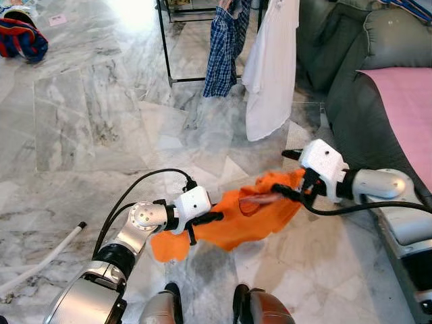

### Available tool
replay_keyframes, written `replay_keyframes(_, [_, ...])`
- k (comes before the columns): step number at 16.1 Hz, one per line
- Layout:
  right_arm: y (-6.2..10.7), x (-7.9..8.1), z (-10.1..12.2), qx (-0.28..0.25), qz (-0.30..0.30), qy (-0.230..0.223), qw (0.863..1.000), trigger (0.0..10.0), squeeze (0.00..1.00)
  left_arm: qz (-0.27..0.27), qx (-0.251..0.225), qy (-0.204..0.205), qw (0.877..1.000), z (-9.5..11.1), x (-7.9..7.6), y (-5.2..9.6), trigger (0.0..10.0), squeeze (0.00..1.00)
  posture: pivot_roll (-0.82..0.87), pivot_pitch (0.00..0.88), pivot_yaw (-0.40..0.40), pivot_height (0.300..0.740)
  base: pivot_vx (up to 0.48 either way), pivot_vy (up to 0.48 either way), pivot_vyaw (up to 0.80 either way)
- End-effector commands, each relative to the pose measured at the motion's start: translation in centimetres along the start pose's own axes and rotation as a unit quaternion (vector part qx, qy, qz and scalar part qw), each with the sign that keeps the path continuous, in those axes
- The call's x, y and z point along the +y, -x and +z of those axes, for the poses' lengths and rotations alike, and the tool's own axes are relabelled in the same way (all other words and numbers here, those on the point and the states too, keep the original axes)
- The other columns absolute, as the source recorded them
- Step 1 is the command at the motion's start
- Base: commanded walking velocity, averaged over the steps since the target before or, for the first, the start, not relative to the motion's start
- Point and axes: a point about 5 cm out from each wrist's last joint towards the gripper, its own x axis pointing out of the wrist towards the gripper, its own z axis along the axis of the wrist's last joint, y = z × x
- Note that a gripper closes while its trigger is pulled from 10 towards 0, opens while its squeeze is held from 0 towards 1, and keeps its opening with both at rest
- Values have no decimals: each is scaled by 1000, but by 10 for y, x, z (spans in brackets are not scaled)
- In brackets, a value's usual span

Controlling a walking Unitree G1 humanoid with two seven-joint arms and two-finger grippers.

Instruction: Hang hanger

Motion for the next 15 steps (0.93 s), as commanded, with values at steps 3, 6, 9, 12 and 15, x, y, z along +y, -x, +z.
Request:
replay_keyframes(3, [6,-26,-7,48,-91,73,992,10000,1000,20,-10,-7,1000,4,8,5,0,0,-11,264,-26,740,0,0,0])
replay_keyframes(6, [10,-61,12,-56,-287,-13,956,10000,1000,18,-10,-7,1000,3,7,4,0,0,-19,264,-26,740,0,0,0])
replay_keyframes(9, [-8,-31,7,-62,-190,4,980,10000,1000,15,-11,-9,1000,5,7,2,0,0,-18,265,-20,740,0,0,0])
replay_keyframes(12, [-14,-14,8,-61,-103,17,993,10000,1000,12,-12,-12,1000,7,8,1,0,0,-20,262,-22,740,0,0,0])
replay_keyframes(15, [10,-16,1,-17,-23,48,998,10000,1000,-2,-8,-30,1000,8,9,4,0,0,-16,269,-29,740,0,0,0])
